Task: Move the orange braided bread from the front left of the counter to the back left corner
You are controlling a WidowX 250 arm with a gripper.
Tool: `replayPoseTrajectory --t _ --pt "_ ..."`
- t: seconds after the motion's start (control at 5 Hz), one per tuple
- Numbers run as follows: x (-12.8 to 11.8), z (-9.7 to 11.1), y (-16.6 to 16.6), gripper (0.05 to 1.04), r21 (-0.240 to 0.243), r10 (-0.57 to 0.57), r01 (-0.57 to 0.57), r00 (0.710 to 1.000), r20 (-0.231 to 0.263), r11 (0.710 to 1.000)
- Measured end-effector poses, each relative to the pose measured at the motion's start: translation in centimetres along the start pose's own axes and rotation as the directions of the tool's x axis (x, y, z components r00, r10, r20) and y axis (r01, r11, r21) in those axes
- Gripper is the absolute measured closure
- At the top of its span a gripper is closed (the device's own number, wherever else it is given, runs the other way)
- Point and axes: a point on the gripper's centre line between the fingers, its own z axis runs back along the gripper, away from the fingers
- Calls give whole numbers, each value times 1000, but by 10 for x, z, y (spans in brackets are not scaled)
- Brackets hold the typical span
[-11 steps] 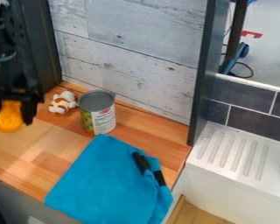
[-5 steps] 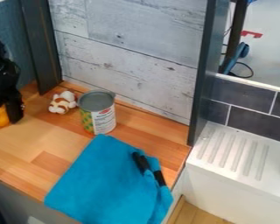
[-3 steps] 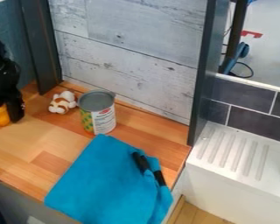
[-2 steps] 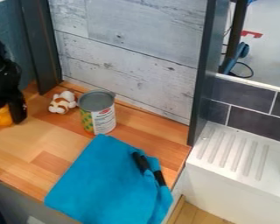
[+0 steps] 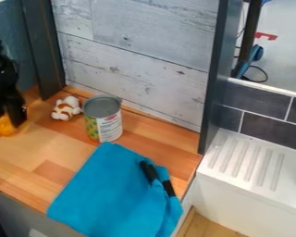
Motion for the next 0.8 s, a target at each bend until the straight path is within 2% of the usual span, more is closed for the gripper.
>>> replayPoseTrajectory --t 0.2,0.4,0.6,0.8 --pt "-11 24 -4 75 28 -3 3 1000 -21 1000" --pt "-25 48 -29 75 -13 -34 33 993 -110 999" --pt "-37 68 -68 75 -95 -93 81 986 -138 992" --pt "-37 85 -102 75 -96 -166 154 978 -126 983"
